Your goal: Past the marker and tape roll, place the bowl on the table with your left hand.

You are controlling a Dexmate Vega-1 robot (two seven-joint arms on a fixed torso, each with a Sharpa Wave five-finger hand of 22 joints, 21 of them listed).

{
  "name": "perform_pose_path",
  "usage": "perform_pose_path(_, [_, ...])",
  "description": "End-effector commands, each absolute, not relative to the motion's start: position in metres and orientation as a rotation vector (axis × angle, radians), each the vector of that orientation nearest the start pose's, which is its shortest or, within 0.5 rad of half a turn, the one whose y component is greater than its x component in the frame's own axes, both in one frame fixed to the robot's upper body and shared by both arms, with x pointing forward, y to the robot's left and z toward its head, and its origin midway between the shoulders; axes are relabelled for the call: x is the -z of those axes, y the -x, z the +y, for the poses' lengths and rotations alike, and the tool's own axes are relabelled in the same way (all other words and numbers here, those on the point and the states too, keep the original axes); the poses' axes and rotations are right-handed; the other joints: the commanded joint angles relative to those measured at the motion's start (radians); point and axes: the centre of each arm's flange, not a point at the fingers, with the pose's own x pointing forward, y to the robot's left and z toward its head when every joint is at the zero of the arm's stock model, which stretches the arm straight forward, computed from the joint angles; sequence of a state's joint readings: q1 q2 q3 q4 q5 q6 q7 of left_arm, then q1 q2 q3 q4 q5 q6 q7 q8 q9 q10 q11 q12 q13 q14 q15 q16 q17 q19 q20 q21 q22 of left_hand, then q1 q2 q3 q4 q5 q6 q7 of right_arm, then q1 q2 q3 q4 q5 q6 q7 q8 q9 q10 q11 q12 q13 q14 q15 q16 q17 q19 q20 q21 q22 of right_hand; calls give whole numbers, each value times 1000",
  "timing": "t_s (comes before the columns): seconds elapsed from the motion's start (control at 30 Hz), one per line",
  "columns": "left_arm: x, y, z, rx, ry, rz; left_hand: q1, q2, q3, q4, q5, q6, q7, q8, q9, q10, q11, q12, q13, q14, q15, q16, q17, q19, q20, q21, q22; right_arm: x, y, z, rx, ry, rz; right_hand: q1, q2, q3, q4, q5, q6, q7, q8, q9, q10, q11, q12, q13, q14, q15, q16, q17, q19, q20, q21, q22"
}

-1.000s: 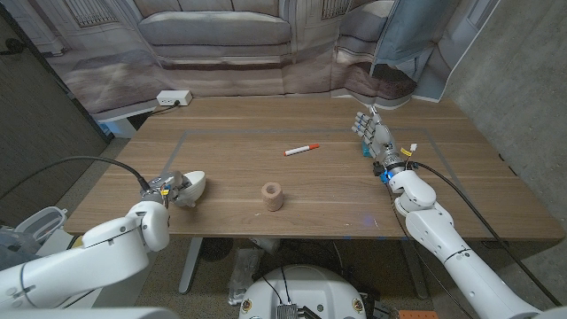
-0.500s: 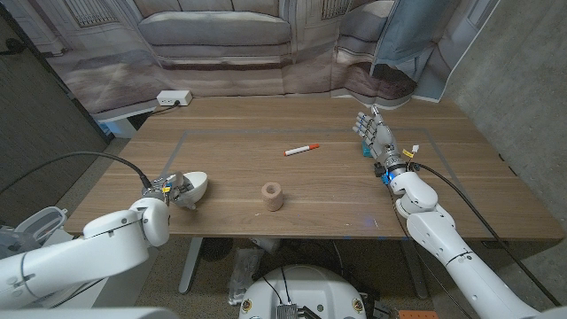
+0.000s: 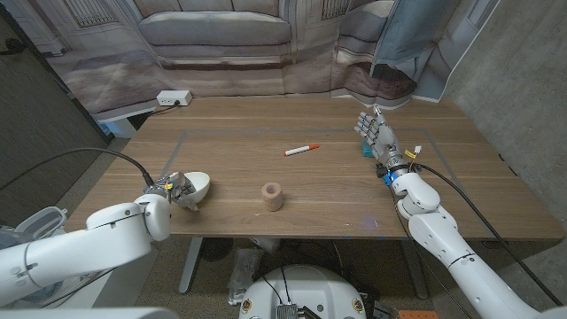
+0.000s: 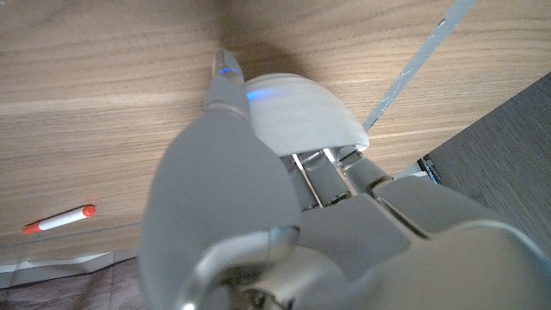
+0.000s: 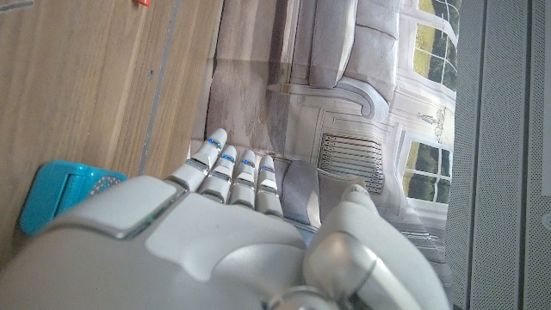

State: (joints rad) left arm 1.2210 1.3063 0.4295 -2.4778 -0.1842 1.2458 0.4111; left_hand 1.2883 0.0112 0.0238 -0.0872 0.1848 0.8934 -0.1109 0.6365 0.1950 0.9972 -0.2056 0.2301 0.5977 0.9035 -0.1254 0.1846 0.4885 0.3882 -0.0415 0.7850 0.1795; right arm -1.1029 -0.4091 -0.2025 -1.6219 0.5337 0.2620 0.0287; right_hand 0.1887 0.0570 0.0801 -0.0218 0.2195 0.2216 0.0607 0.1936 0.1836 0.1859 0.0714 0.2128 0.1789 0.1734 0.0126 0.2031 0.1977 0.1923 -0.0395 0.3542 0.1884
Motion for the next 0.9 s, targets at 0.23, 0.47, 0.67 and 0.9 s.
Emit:
perform_pose_path(0.23, [93, -447, 329, -242, -1285, 168, -156, 17, 0, 89, 20, -47, -3, -13, 25, -121, 1, -32, 3, -96, -73, 7, -23, -50, -56, -39, 5, 51, -579, -259, -252, -102, -678, 4, 8, -2, 2, 1, 7, -4, 4, 3, 7, -1, -1, 6, 10, 4, 2, 2, 8, -25, -3, 4])
perform_pose_path(0.47, [96, -444, 330, -238, -1276, 174, -182, 3, -17, 100, 35, -105, -12, -39, 25, -209, 4, -41, 11, -153, -49, 12, -24, -74, -40, -59, 6, 52, -576, -260, -252, -101, -678, 4, 8, -3, 2, 1, 7, -4, 4, 3, 7, -1, -2, 6, 9, 3, 1, 2, 9, -25, -3, 4])
perform_pose_path(0.67, [98, -443, 330, -243, -1271, 177, -193, -3, -26, 106, 44, -143, -22, -54, 27, -263, 5, -45, 15, -180, -35, 17, -23, -83, -24, -69, 6, 51, -573, -262, -251, -97, -680, 4, 8, -3, 1, 1, 7, -4, 4, 3, 8, -1, -1, 6, 10, 3, 1, 2, 10, -25, -4, 4])
perform_pose_path(0.9, [99, -441, 330, -249, -1270, 171, -214, -8, -43, 117, 57, -200, -44, -81, 23, -356, 11, -49, 22, -243, -13, 18, -21, -115, 13, -93, 7, 51, -572, -262, -250, -94, -678, 4, 9, -3, 1, 1, 6, -6, 3, 3, 7, 0, -2, 6, 10, 2, 1, 2, 10, -25, -6, 5])
